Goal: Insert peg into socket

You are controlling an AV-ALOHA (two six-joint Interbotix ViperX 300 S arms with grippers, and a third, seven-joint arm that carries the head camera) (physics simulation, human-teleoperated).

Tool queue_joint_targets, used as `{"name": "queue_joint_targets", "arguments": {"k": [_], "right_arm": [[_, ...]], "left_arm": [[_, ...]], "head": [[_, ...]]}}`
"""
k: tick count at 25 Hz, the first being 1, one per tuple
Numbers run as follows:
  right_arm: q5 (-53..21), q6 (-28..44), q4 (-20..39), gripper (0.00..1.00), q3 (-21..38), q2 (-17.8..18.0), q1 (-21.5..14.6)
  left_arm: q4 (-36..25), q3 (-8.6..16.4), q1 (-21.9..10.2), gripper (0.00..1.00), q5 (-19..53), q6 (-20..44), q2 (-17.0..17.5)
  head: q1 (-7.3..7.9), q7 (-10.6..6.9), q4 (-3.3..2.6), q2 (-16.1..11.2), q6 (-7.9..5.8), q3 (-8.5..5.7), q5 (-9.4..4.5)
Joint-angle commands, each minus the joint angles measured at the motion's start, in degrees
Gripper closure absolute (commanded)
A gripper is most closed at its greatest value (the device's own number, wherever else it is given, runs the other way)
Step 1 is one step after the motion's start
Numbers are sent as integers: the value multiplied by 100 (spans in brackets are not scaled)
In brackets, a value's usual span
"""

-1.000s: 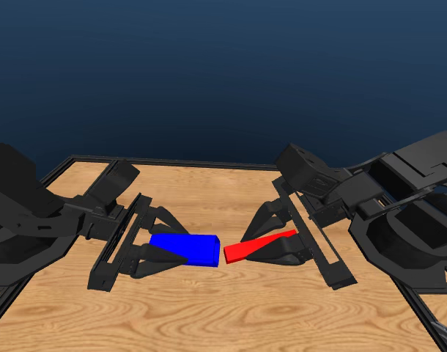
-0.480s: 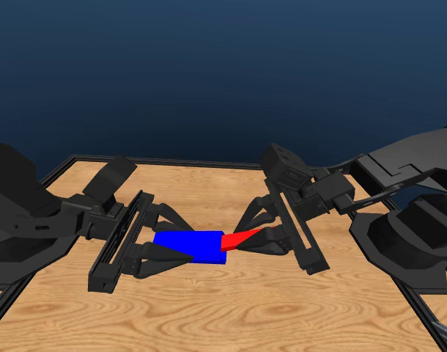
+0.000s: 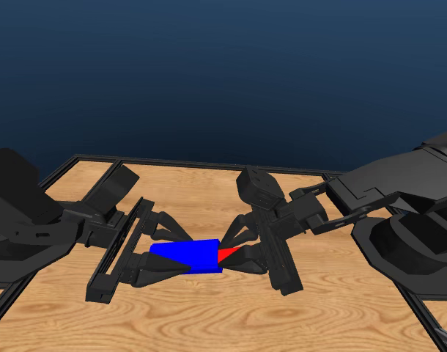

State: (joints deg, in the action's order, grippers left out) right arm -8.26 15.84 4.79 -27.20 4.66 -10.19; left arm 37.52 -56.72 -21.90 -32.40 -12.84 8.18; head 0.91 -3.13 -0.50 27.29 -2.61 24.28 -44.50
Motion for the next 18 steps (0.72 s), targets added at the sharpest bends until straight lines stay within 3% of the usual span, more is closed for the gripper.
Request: {"name": "queue_joint_targets", "arguments": {"k": [1,4,5,6,11,15,16,18], "right_arm": [[513,-86,-105,100,577,126,-111],[219,-73,-30,100,961,404,-199],[161,18,-42,4,1011,385,-189],[121,45,-41,0,1025,380,-191],[-98,263,-33,0,753,234,-135],[-164,382,-19,0,578,54,-122],[-198,431,-4,0,520,44,-118],[-228,475,23,0,316,-68,-91]], "left_arm": [[-70,205,85,100,-322,23,43],[-55,169,59,100,-260,4,6],[-48,120,135,100,-245,15,-26],[-95,149,-14,100,-230,3,-5],[-71,227,-8,100,-300,96,32],[-83,75,-8,100,-234,109,-71],[-59,194,19,100,-205,82,35],[-125,74,2,100,-273,141,-63]], "head": [[0,2,0,48,-6,-50,72],[2,-6,2,58,4,-50,71],[13,-5,5,64,3,-51,78],[18,-5,6,66,2,-51,79],[52,-9,11,79,-17,-51,86],[63,-11,14,89,-14,-47,84],[68,-7,15,91,-16,-46,79],[74,-1,16,95,-19,-43,73]]}}
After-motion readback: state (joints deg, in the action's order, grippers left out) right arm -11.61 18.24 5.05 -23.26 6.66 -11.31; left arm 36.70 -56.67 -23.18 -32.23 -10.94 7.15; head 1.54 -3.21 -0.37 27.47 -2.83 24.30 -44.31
